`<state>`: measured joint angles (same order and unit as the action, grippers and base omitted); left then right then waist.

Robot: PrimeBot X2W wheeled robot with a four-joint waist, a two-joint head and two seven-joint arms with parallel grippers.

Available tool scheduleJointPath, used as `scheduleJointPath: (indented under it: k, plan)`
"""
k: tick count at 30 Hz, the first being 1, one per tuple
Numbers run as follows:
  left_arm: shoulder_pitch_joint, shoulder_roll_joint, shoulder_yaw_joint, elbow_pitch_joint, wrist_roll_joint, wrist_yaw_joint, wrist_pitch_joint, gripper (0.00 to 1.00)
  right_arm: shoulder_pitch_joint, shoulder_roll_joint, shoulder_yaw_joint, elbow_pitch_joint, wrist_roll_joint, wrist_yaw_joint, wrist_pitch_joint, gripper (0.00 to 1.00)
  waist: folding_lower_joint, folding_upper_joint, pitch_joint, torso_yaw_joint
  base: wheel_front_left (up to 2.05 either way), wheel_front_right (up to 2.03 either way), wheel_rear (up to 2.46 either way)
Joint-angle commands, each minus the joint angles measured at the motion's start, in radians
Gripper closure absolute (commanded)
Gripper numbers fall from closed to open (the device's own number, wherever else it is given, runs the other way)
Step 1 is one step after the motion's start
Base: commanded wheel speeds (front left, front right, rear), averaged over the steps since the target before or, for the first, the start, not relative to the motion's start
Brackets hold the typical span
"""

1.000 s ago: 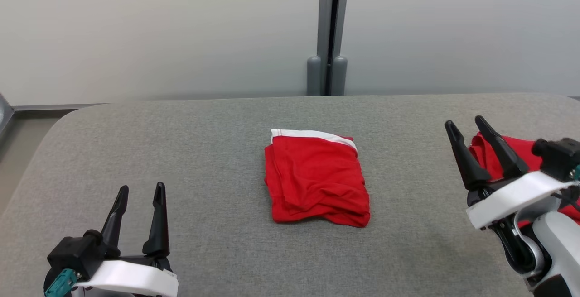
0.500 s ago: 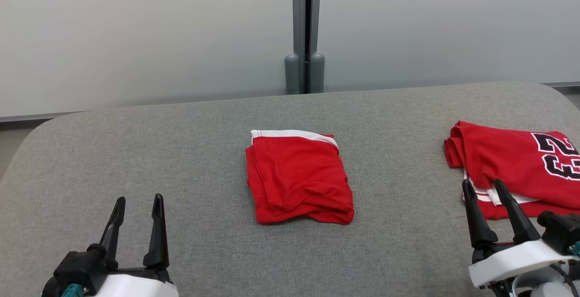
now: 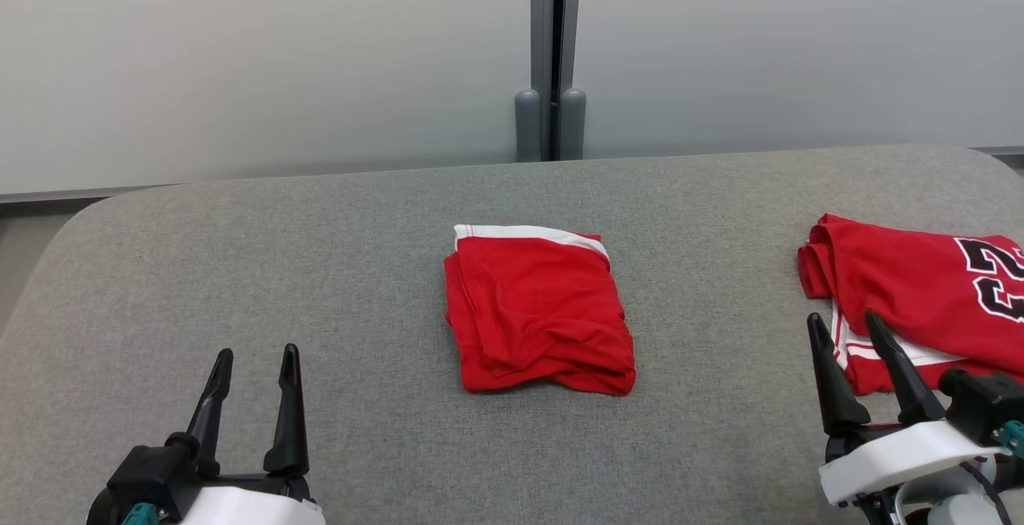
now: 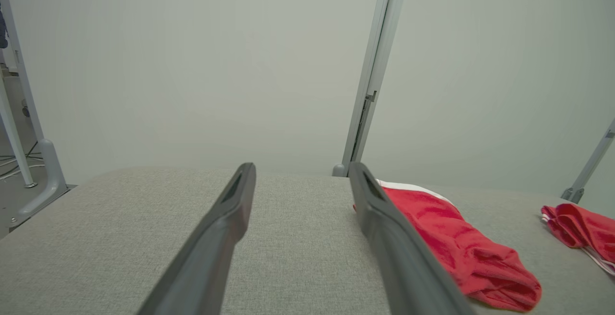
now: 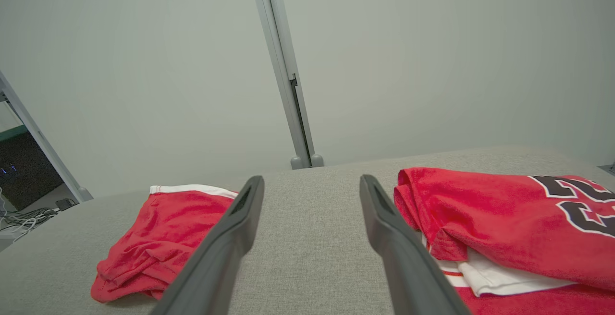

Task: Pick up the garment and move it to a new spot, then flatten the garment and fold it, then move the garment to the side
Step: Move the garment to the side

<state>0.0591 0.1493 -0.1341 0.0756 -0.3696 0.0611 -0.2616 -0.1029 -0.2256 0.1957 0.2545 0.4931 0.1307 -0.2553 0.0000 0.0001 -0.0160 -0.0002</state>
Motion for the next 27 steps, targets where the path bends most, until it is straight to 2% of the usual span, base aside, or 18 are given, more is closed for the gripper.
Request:
scheduleJointPath:
  k: [1,4,7,17,27]
  plan:
    - [-0.001,0.001,0.007,0.001,0.009,-0.007,-0.004,0.00,0.005,0.001,-0.005,0.003,0.003,0.001,0.004,0.00,0.0000,-0.0001,0.001,0.004,0.00,0.00,0.00]
    - [-0.005,-0.007,0.005,0.004,0.015,-0.017,-0.004,0.00,-0.012,0.011,-0.001,0.011,0.015,0.001,0.029,0.00,0.0000,-0.0001,0.006,0.015,0.00,0.00,0.00]
    - [-0.015,-0.009,-0.003,0.007,0.020,-0.025,-0.004,0.00,-0.058,0.015,0.020,0.040,0.036,0.001,0.108,0.00,0.0000,-0.0001,0.012,0.039,0.00,0.00,0.00]
    - [-0.059,-0.019,-0.033,0.040,0.009,-0.048,0.001,0.00,-0.313,-0.011,0.060,0.199,0.166,0.001,0.379,0.00,0.0000,-0.0001,0.074,0.176,0.00,0.00,0.00]
    - [-0.128,-0.040,-0.062,0.068,0.005,-0.068,-0.002,0.00,-0.536,-0.023,0.036,0.478,0.285,0.001,0.630,0.00,0.0000,-0.0001,0.165,0.302,0.00,0.00,0.00]
